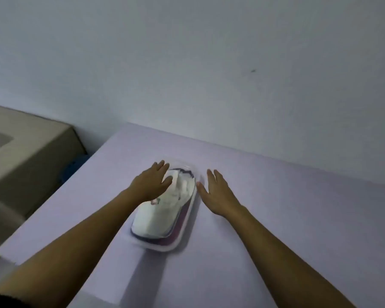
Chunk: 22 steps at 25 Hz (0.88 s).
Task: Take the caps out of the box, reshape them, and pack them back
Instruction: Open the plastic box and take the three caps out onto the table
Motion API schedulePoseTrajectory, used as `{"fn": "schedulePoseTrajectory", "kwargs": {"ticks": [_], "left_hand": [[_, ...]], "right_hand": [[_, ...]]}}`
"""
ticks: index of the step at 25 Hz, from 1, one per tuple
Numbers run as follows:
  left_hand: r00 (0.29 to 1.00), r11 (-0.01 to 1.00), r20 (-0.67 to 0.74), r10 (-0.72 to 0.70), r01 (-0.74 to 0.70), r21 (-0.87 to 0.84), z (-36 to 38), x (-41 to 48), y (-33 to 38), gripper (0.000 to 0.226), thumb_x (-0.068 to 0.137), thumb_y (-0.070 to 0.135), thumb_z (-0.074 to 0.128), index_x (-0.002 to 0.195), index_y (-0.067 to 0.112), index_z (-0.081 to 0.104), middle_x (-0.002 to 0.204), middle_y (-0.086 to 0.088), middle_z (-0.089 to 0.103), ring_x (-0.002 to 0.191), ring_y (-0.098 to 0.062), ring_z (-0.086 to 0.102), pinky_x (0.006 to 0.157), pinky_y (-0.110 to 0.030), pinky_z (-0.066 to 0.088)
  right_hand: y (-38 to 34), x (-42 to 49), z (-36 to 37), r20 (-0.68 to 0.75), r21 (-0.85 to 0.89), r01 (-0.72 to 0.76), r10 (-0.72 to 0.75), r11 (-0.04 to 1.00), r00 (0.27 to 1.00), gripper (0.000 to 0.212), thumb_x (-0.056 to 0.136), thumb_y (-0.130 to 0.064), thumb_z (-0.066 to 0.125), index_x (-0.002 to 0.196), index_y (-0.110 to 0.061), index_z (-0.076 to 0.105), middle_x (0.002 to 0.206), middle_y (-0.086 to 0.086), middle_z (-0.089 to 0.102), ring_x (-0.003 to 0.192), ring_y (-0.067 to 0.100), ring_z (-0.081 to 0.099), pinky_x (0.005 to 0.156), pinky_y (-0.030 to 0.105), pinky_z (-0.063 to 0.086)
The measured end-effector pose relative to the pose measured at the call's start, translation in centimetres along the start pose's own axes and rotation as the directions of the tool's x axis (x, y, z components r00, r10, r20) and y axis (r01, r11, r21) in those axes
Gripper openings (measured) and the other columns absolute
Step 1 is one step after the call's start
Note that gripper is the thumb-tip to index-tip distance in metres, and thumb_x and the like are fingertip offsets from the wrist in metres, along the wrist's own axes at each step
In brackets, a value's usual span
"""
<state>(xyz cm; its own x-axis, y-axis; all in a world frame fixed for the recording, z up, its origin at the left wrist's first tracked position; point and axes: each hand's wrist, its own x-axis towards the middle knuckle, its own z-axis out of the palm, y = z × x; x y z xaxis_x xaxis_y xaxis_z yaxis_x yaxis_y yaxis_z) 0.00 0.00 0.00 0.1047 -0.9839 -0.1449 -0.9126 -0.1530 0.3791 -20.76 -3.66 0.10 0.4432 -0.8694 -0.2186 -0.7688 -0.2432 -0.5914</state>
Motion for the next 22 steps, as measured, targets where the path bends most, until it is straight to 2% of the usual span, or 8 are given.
{"fn": "schedulePoseTrajectory", "kwargs": {"ticks": [4,5,8,10,12,14,17,22], "left_hand": [[0.973,0.973,0.076,-0.217,0.222,-0.062,3.5,-2.3,-6.5,0.065,0.098,0.044,0.036,0.15,0.01,0.017,0.16,-0.009,0.011,0.147,-0.025,0.015,0.115,-0.043,0.022],[0.958,0.954,0.091,-0.272,0.281,-0.108,4.6,-2.8,-7.9,0.068,0.096,0.045,0.038,0.15,0.01,0.016,0.16,-0.01,0.011,0.146,-0.026,0.015,0.115,-0.043,0.022],[0.9,0.839,0.173,-0.399,0.435,-0.327,6.8,-3.9,-9.8,0.077,0.092,0.05,0.045,0.15,0.011,0.012,0.159,-0.01,0.017,0.144,-0.031,0.023,0.114,-0.045,0.024],[0.864,0.727,0.22,-0.453,0.5,-0.47,7.6,-4.3,-10.5,0.078,0.089,0.052,0.05,0.149,0.014,0.017,0.156,-0.009,0.025,0.139,-0.033,0.032,0.11,-0.046,0.03],[0.858,0.701,0.196,-0.475,0.504,-0.504,7.7,-4.4,-10.4,0.074,0.087,0.052,0.053,0.145,0.014,0.026,0.15,-0.01,0.037,0.133,-0.034,0.04,0.106,-0.046,0.037],[0.868,0.714,0.148,-0.474,0.477,-0.513,7.7,-4.5,-9.7,0.07,0.088,0.05,0.053,0.143,0.011,0.031,0.146,-0.012,0.043,0.129,-0.035,0.045,0.105,-0.047,0.038],[0.886,0.733,0.088,-0.456,0.43,-0.527,8.1,-4.3,-6.4,0.067,0.09,0.047,0.052,0.142,0.009,0.033,0.143,-0.012,0.047,0.126,-0.035,0.048,0.105,-0.047,0.039],[0.93,0.729,0.124,-0.347,0.35,-0.589,10.9,-4.5,1.7,0.064,0.09,0.048,0.05,0.14,0.011,0.034,0.14,-0.009,0.049,0.123,-0.033,0.052,0.103,-0.046,0.041]], "right_hand": [[0.1,0.3,6.2,0.029,0.209,-0.105,0.101,0.972,0.994,0.068,0.092,-0.052,0.041,0.144,-0.012,0.023,0.147,0.016,0.031,0.136,0.032,0.031,0.111,0.04,0.029],[0.1,0.2,8.1,0.035,0.29,-0.169,0.166,0.942,0.985,0.073,0.09,-0.054,0.045,0.144,-0.011,0.022,0.146,0.015,0.033,0.135,0.032,0.033,0.109,0.039,0.032],[-0.4,-0.4,12.2,0.18,0.497,-0.374,0.329,0.783,0.927,0.095,0.085,-0.059,0.05,0.149,-0.011,-0.001,0.157,0.01,0.016,0.142,0.028,0.023,0.111,0.035,0.026],[-0.8,-0.6,14.0,0.185,0.573,-0.395,0.356,0.718,0.916,0.091,0.087,-0.052,0.054,0.149,-0.012,0.001,0.156,0.006,0.023,0.14,0.024,0.03,0.105,0.027,0.03],[-0.7,-0.7,14.7,0.099,0.566,-0.37,0.385,0.737,0.917,0.078,0.091,-0.045,0.052,0.149,-0.012,0.01,0.151,0.007,0.034,0.134,0.025,0.039,0.099,0.024,0.034],[-0.3,-0.8,14.4,0.056,0.531,-0.379,0.415,0.758,0.908,0.072,0.094,-0.043,0.045,0.149,-0.01,0.012,0.15,0.012,0.035,0.134,0.028,0.04,0.101,0.027,0.035],[2.0,-1.7,12.5,-0.008,0.517,-0.366,0.432,0.774,0.902,0.07,0.095,-0.044,0.043,0.149,-0.01,0.015,0.15,0.014,0.036,0.135,0.029,0.039,0.105,0.03,0.033],[8.4,-5.8,7.9,-0.08,0.504,-0.394,0.496,0.768,0.865,0.072,0.092,-0.051,0.043,0.148,-0.014,0.019,0.149,0.011,0.038,0.134,0.029,0.04,0.11,0.037,0.033]]}}
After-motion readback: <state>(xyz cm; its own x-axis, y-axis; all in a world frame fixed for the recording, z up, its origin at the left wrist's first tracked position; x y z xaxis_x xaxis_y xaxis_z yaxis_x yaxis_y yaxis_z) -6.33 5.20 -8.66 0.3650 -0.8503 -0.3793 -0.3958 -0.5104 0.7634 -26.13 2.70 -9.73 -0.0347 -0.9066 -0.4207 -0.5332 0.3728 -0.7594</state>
